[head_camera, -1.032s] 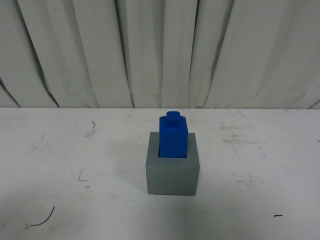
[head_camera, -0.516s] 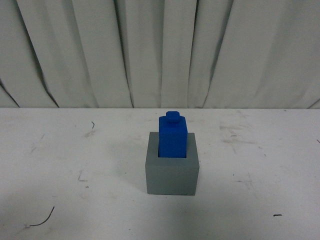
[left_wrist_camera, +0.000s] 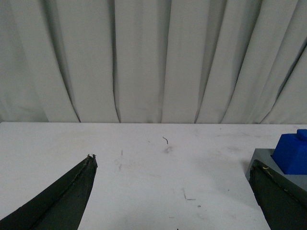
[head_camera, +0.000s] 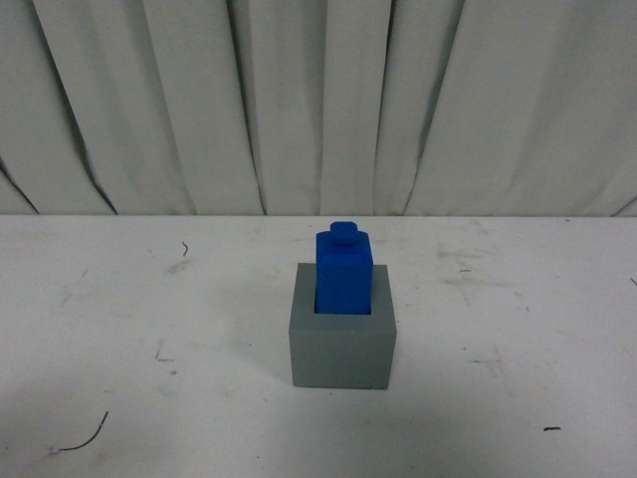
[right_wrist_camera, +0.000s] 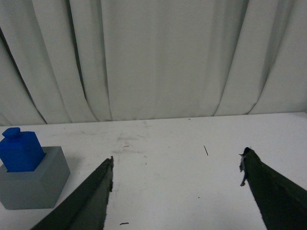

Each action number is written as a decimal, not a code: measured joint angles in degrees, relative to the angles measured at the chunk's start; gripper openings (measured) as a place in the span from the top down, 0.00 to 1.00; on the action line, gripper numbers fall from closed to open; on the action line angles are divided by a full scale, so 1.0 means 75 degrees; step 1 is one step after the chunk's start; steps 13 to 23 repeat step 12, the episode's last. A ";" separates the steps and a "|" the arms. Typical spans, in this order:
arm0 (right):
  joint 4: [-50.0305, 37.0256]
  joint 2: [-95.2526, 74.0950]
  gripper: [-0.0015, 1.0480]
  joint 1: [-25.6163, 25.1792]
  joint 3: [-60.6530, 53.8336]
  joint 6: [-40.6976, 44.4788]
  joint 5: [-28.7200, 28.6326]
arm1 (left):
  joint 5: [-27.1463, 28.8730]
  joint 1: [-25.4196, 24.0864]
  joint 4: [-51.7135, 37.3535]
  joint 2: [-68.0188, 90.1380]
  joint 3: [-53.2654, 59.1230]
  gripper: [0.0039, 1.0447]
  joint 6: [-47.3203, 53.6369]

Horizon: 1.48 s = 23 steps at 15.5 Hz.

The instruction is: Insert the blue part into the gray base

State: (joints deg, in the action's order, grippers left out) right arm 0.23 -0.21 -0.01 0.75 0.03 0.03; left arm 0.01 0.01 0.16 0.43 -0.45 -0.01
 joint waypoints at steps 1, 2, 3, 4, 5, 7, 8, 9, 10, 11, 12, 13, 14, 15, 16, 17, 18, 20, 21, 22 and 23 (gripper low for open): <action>0.0000 0.0000 0.15 0.0000 0.0000 0.0000 0.0000 | 0.0000 0.0000 0.0000 0.0000 0.0000 0.06 0.0000; 0.0000 0.0000 0.04 0.0000 0.0000 -0.0006 -0.0003 | 0.0000 0.0000 0.0000 0.0000 0.0000 0.06 0.0000; 0.0000 0.0000 0.07 0.0000 0.0000 0.0000 -0.0003 | 0.0000 0.0000 0.0000 0.0000 0.0000 0.06 0.0000; 0.0000 0.0000 0.06 0.0000 0.0000 -0.0003 -0.0003 | 0.0000 0.0000 0.0000 0.0000 0.0000 0.06 0.0000; 0.0000 0.0000 0.06 0.0000 0.0000 -0.0003 0.0000 | 0.0000 0.0000 0.0000 0.0000 0.0000 0.06 0.0000; 0.0000 0.0000 0.06 0.0000 0.0000 0.0000 0.0000 | 0.0000 0.0000 0.0000 0.0000 0.0000 0.06 0.0003; 0.0000 0.0000 0.06 0.0000 0.0000 0.0000 0.0000 | 0.0000 0.0000 0.0000 0.0000 0.0000 0.06 0.0000; 0.0000 0.0000 0.06 0.0000 0.0000 -0.0003 0.0000 | 0.0000 0.0000 0.0000 0.0000 0.0000 0.06 0.0003; 0.0000 0.0000 0.06 0.0000 0.0000 -0.0003 0.0000 | 0.0000 0.0000 0.0000 0.0000 0.0000 0.06 0.0000; 0.0000 0.0000 0.06 0.0000 0.0000 -0.0003 0.0000 | 0.0000 0.0000 0.0000 0.0000 0.0000 0.06 0.0003; 0.0000 0.0000 0.06 0.0000 0.0000 -0.0003 0.0000 | 0.0000 0.0000 0.0000 0.0000 0.0000 0.06 0.0000; 0.0000 0.0000 0.06 0.0000 0.0000 -0.0003 0.0000 | 0.0000 0.0000 0.0000 0.0000 0.0000 0.06 0.0000; 0.0000 0.0000 0.06 0.0000 0.0000 -0.0003 0.0000 | 0.0000 0.0000 0.0000 0.0000 0.0000 0.06 0.0000; 0.0000 0.0000 0.06 0.0000 0.0000 -0.0003 0.0000 | 0.0000 0.0000 0.0000 0.0000 0.0000 0.06 0.0000; 0.0000 0.0000 0.06 0.0000 0.0000 -0.0003 0.0000 | 0.0000 0.0000 0.0000 0.0000 0.0000 0.06 0.0000; 0.0000 0.0000 0.06 0.0000 0.0000 -0.0003 0.0000 | 0.0000 0.0000 0.0000 0.0000 0.0000 0.06 0.0000; 0.0000 0.0000 0.06 0.0000 0.0000 -0.0003 0.0000 | 0.0000 0.0000 0.0000 0.0000 0.0000 0.06 0.0000; 0.0000 0.0000 0.06 0.0000 0.0000 -0.0003 0.0000 | 0.0000 0.0000 0.0000 0.0000 0.0000 0.06 0.0000; 0.0000 0.0000 0.06 0.0000 0.0000 -0.0003 0.0000 | 0.0000 0.0000 0.0000 0.0000 0.0000 0.06 0.0000; 0.0000 0.0000 0.06 0.0000 0.0000 -0.0003 0.0000 | 0.0000 0.0000 0.0000 0.0000 0.0000 0.06 0.0000; 0.0000 0.0000 0.06 0.0000 0.0000 -0.0003 0.0000 | 0.0000 0.0000 0.0000 0.0000 0.0000 0.06 0.0000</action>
